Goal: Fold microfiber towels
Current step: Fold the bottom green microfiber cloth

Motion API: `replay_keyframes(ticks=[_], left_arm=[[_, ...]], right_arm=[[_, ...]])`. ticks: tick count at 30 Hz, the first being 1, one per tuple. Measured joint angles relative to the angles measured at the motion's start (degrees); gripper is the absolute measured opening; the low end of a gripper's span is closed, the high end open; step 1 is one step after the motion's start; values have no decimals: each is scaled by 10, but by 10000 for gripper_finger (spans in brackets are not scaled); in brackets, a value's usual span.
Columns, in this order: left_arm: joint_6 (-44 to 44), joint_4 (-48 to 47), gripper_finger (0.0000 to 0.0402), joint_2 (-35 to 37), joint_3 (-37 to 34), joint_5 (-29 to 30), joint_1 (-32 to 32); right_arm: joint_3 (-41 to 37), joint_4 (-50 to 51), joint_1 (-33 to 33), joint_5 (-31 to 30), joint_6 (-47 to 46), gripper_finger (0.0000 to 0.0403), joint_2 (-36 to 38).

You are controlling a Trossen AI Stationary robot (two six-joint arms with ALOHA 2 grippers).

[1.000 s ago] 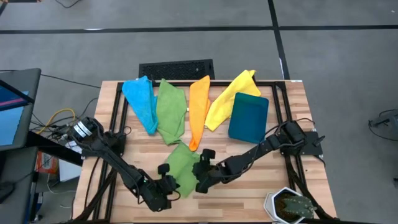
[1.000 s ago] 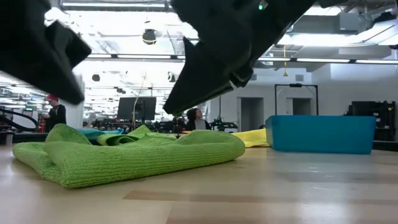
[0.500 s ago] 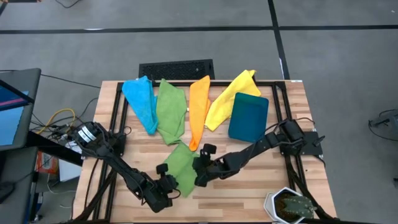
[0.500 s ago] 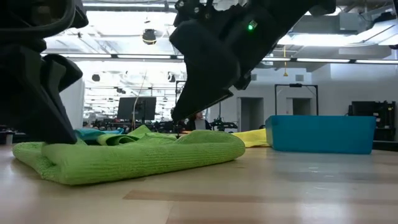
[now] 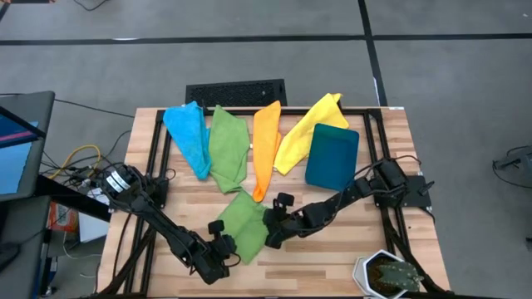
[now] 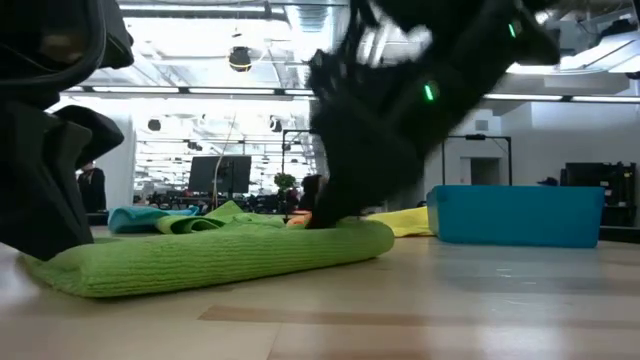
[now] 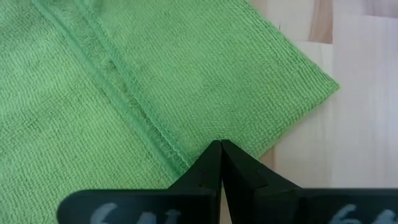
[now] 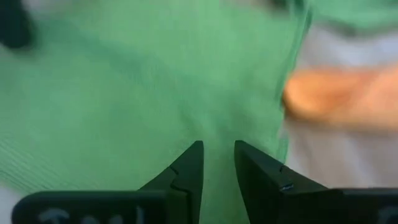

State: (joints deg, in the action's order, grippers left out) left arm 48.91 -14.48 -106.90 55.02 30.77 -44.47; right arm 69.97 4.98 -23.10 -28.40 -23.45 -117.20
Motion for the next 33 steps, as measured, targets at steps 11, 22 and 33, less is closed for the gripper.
replay_keyframes(ticks=[11,22,33], left_arm=[[3,-1,0,0,0,0,3],[3,0,0,0,0,4,6],[-2,1,0,0,0,6,6]], right_arm=[[19,-269,-73,37,67,114,-25],[109,-265,-80,85,47,99,-142],[161,-180,-79,94,29,97,-188]])
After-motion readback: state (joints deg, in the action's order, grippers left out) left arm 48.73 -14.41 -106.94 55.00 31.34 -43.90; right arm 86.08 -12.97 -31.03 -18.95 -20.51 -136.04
